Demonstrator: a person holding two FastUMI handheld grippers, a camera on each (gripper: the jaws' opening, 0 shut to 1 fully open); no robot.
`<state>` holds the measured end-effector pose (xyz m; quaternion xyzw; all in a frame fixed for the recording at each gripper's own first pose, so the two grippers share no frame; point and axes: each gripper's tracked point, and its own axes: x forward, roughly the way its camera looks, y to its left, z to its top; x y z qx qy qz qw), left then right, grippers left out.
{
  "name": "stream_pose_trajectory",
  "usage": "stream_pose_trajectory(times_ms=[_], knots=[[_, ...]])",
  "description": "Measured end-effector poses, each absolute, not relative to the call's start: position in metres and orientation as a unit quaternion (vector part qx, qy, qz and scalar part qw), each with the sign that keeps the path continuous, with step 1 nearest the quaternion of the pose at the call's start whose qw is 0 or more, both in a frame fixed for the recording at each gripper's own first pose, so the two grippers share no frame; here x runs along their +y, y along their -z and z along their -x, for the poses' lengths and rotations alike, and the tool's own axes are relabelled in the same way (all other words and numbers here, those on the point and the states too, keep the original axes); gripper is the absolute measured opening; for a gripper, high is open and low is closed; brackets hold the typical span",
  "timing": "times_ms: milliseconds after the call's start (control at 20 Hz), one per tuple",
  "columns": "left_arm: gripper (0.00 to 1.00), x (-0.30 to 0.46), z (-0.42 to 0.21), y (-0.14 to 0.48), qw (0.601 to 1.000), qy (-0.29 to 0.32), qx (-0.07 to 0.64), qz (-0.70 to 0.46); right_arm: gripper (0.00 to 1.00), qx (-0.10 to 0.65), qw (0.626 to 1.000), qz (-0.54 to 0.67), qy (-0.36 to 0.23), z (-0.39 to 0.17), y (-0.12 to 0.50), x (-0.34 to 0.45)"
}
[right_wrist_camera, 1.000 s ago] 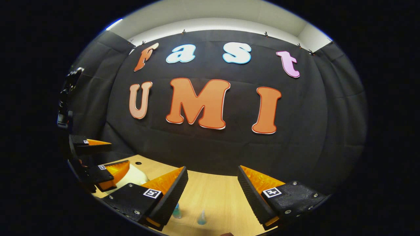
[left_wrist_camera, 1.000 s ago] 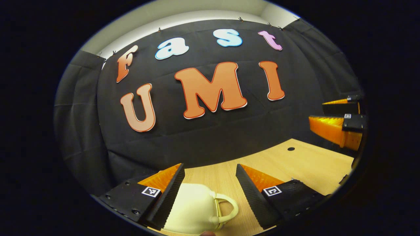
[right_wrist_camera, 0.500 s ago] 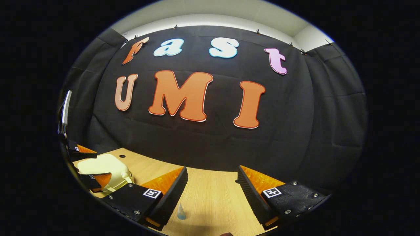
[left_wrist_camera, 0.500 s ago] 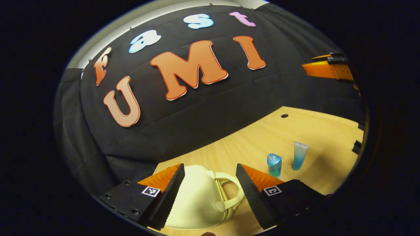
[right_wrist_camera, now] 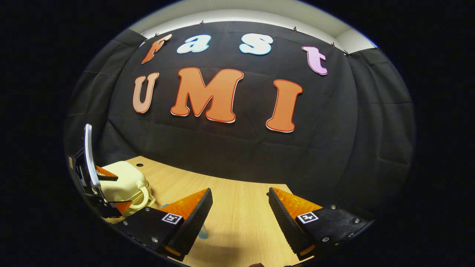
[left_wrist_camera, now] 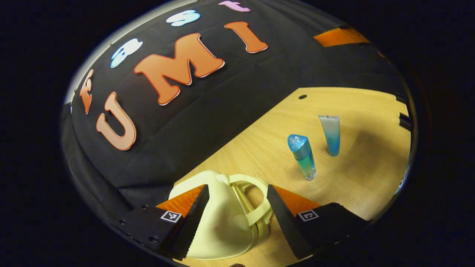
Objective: First open the suitcase, pack the skin care products into it, and then close the suitcase.
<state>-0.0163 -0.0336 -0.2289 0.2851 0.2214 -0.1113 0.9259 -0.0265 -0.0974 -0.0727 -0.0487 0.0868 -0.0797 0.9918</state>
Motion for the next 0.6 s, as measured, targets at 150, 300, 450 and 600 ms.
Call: stream_pose_trajectory(times_ms=[150,300,450,600], knots=[[0.98,-0.032,0.016,0.252,0.907,0.121,0.241,-0.324,0.97,0.092,0.991,0.045,0.081,0.027,0.076,-0.097],[0.97,-0.03,0.018,0.27,0.891,0.132,0.256,-0.351,0.96,0.094,0.991,0.046,0.081,0.026,0.077,-0.096],[0.97,-0.028,0.016,0.277,0.878,0.131,0.254,-0.385,0.97,0.096,0.991,0.047,0.08,0.025,0.079,-0.093],[0.95,-0.03,0.012,0.284,0.862,0.131,0.252,-0.42,0.96,0.094,0.991,0.045,0.081,0.025,0.079,-0.091]])
